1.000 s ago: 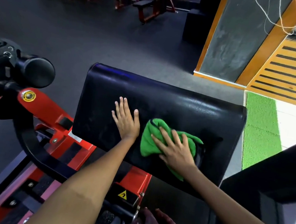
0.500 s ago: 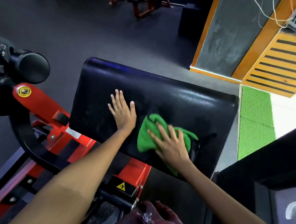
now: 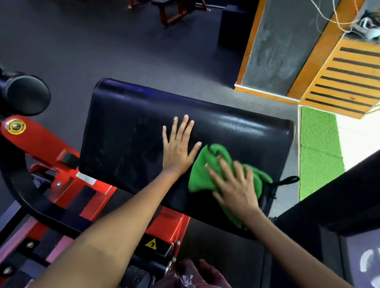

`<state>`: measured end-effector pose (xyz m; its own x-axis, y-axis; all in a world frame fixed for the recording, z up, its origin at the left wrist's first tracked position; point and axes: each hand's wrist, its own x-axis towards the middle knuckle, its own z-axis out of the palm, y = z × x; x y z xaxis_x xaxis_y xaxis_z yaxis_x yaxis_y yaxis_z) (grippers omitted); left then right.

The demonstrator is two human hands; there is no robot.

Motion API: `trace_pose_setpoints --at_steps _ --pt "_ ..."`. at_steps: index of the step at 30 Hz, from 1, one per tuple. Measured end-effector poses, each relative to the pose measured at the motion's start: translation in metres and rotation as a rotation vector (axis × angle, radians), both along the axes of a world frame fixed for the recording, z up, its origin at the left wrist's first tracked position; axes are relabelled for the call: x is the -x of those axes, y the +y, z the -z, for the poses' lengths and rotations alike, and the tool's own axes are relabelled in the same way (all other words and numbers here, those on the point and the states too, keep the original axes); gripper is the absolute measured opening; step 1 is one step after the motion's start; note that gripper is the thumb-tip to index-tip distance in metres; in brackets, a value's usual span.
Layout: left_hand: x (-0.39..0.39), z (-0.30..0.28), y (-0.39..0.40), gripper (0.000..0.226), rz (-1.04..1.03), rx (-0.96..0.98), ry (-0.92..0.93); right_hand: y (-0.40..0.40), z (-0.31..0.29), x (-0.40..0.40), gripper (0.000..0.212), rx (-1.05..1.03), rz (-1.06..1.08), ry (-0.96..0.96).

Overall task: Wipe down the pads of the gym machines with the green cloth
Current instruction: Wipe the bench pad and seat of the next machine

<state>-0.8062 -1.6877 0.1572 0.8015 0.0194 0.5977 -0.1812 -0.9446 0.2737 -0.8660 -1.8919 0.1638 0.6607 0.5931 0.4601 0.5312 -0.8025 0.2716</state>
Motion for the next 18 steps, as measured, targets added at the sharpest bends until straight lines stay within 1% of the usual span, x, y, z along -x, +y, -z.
trace_pose_setpoints --at_steps 2,4,6,8,10,12,13,15,18 --pt "0.001 -0.001 -0.001 0.062 -0.002 0.006 0.004 -0.016 0.02 0.021 0.1 0.129 -0.16 0.02" --pt "0.001 -0.001 0.0 0.062 0.001 0.008 0.006 -0.039 0.017 0.021 0.101 0.17 -0.204 0.035" --pt "0.002 -0.002 0.0 0.062 -0.002 0.009 0.006 -0.056 -0.001 0.008 0.098 0.114 -0.113 0.019" --pt "0.002 -0.002 -0.001 0.062 -0.004 0.008 0.007 -0.06 -0.022 -0.01 0.092 0.013 0.034 -0.017" --pt "0.002 -0.001 -0.002 0.062 -0.004 0.008 0.004 -0.047 -0.038 -0.024 0.082 -0.108 0.187 -0.015" --pt "0.002 -0.002 -0.002 0.062 -0.009 0.001 -0.001 -0.024 -0.04 -0.024 0.079 -0.142 0.239 0.039" --pt "0.002 -0.002 -0.002 0.062 -0.008 0.0 -0.003 -0.015 -0.033 -0.018 0.08 -0.116 0.205 0.053" --pt "0.002 -0.003 -0.001 0.062 -0.002 0.006 -0.004 -0.007 -0.007 0.002 0.085 -0.016 0.059 0.041" --pt "0.003 -0.004 -0.002 0.062 0.001 0.022 0.01 -0.029 0.028 0.036 0.095 0.161 -0.141 0.031"
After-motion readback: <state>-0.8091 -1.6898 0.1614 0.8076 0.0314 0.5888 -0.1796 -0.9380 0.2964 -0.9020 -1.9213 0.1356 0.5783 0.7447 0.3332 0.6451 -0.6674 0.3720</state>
